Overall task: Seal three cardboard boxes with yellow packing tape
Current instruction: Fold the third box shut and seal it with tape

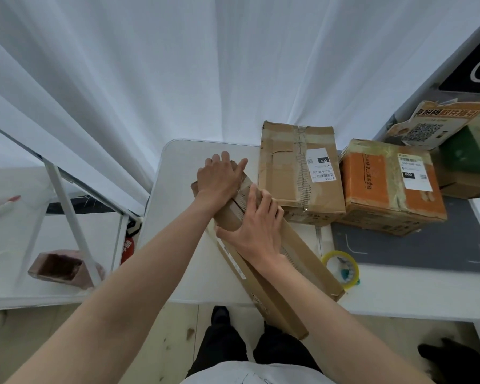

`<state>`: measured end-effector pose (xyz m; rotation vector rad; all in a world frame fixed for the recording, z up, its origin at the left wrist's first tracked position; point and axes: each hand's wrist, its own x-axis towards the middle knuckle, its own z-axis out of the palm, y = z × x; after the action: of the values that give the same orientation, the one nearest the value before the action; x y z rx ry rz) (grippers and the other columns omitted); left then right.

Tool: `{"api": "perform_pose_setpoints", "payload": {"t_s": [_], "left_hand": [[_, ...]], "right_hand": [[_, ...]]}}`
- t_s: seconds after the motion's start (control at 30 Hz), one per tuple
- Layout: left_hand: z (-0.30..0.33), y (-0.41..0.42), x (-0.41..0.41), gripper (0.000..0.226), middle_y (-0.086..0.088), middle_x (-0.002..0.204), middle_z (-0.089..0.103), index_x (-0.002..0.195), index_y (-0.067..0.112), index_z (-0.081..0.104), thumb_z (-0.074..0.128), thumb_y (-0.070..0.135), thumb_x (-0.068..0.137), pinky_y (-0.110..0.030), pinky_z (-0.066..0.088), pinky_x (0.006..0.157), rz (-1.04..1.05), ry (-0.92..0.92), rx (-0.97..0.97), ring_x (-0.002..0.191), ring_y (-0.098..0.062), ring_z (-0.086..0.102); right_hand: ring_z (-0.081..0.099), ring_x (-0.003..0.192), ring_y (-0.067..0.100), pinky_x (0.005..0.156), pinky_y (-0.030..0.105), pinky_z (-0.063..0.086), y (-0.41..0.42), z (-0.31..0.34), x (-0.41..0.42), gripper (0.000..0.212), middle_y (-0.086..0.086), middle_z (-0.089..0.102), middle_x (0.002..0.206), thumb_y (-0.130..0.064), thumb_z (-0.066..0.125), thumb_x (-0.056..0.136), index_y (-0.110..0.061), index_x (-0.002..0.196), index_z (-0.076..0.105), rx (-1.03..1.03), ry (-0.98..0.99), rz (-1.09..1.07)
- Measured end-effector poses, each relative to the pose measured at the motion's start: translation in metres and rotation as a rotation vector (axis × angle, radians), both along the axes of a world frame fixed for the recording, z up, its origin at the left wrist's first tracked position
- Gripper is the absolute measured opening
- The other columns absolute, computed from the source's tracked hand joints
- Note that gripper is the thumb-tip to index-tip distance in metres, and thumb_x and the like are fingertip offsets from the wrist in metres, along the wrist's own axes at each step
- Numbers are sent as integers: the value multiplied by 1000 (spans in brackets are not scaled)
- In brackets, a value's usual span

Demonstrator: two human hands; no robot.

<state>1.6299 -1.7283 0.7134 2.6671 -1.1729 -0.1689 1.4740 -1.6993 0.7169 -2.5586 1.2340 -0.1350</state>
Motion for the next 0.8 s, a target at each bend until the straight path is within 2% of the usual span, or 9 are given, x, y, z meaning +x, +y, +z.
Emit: {"api": "perform_pose_setpoints", "payload": {"t_s": [0.1,0.2,0.23,0.3,0.37,0.43,0.57,0.7,0.8], "left_hand": [[-2,-3,7,60,-16,108,65,114,6,56,25,57,106,-42,42,74,-69,-10,-22,100,-36,61],[-2,0,19,56,-17,99,68,103,6,58,25,51,109,-39,40,69,-131,-18,-56,92,-39,65],[-3,2,22,54,-17,95,68,99,7,58,25,48,109,-39,39,69,-129,-11,-82,90,-39,65],[-2,7,24,51,-15,87,66,89,10,56,24,44,110,-39,39,68,-82,31,-138,85,-39,63],[-2,10,27,53,-11,77,60,77,11,50,22,43,110,-39,41,68,5,94,-183,78,-38,60],[-3,12,30,55,-10,71,58,68,14,45,23,42,110,-41,46,70,66,164,-216,75,-38,60],[-12,17,38,52,-12,84,67,77,16,55,26,44,109,-40,41,73,109,227,-234,83,-36,61],[-9,7,35,49,-7,81,61,78,15,57,29,42,108,-38,38,73,100,256,-204,84,-35,59],[-8,5,35,50,-5,74,60,70,13,57,36,40,107,-38,41,73,112,289,-215,80,-33,61]], "right_hand": [[36,131,30,112,46,31,-4,0,-1,124,13,35,145,-94,34,68,-10,158,20,7,-10,-29],[38,123,25,108,46,35,-13,6,-3,93,7,38,136,-80,35,89,-17,157,23,96,-99,-20],[38,124,25,107,46,35,-20,7,-2,82,7,39,137,-72,34,96,-20,157,22,161,-129,-28],[40,132,28,107,49,35,-44,10,9,72,10,43,146,-66,28,101,-21,158,23,309,-139,-46],[42,139,32,109,51,35,-68,12,32,72,11,45,152,-67,21,102,-22,156,29,419,-112,-32],[48,135,33,105,49,37,-85,15,57,71,12,52,148,-68,17,102,-21,151,38,465,-69,12],[55,124,32,89,41,37,-101,3,89,76,10,63,132,-74,16,99,-19,126,61,553,14,138],[50,133,25,114,46,34,-116,-8,89,89,4,58,143,-87,14,86,-29,132,62,746,-58,110],[53,130,25,116,50,33,-122,-10,86,89,2,62,138,-92,16,82,-33,125,67,824,-122,82]]}}
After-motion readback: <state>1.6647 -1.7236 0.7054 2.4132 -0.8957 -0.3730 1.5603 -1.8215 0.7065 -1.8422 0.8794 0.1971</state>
